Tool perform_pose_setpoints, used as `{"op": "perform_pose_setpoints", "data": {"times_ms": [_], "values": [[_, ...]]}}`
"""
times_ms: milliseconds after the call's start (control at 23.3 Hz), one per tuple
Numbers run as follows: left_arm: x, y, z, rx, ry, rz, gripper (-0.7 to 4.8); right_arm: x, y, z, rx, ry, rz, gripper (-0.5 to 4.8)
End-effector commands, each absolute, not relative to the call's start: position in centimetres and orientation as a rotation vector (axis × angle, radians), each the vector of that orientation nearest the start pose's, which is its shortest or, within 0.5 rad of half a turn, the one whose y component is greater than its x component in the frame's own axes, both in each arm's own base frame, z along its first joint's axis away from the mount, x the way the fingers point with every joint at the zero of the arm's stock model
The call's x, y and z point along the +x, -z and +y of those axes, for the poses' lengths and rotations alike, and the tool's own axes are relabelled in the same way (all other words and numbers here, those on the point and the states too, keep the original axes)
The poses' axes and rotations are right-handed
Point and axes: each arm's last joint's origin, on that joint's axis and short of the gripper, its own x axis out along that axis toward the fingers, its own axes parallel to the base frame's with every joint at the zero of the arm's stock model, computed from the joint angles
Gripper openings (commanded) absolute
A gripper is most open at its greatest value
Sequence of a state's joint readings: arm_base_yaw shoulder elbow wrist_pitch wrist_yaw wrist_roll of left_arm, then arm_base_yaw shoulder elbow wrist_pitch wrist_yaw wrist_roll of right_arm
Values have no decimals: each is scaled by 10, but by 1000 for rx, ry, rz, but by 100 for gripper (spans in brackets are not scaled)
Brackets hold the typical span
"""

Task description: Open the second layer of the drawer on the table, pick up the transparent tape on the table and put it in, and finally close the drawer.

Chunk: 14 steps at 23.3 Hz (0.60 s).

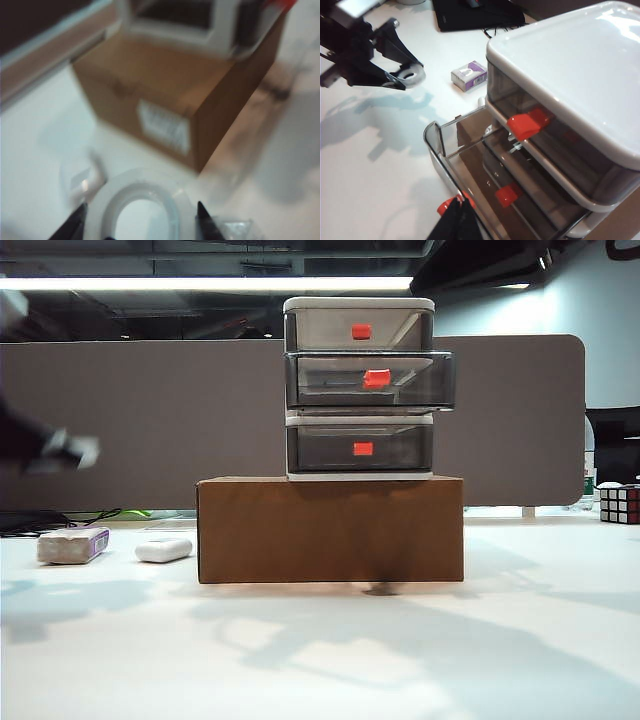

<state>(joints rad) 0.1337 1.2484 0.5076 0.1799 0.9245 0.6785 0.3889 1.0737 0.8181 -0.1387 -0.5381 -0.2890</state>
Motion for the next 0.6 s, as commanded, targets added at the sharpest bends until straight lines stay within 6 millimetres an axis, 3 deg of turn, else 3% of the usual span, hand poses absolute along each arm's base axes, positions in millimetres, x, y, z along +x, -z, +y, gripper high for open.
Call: {"op": "perform_pose_setpoints", "data": {"times_ms": [43,429,472,601], "values": [[220,-215,-19,414,1001,47,52,207,-302,101,-243,-951,229,-5],[210,-268,-110,517,1085,-164,52,202,-307,98,-244,-941,213,-5],[215,-277,-127,526,1091,-176,52,201,-308,98,-244,-940,207,-5],[233,-283,-149,519,1129,-167,54,199,-310,97,-245,-936,198,-5]]}}
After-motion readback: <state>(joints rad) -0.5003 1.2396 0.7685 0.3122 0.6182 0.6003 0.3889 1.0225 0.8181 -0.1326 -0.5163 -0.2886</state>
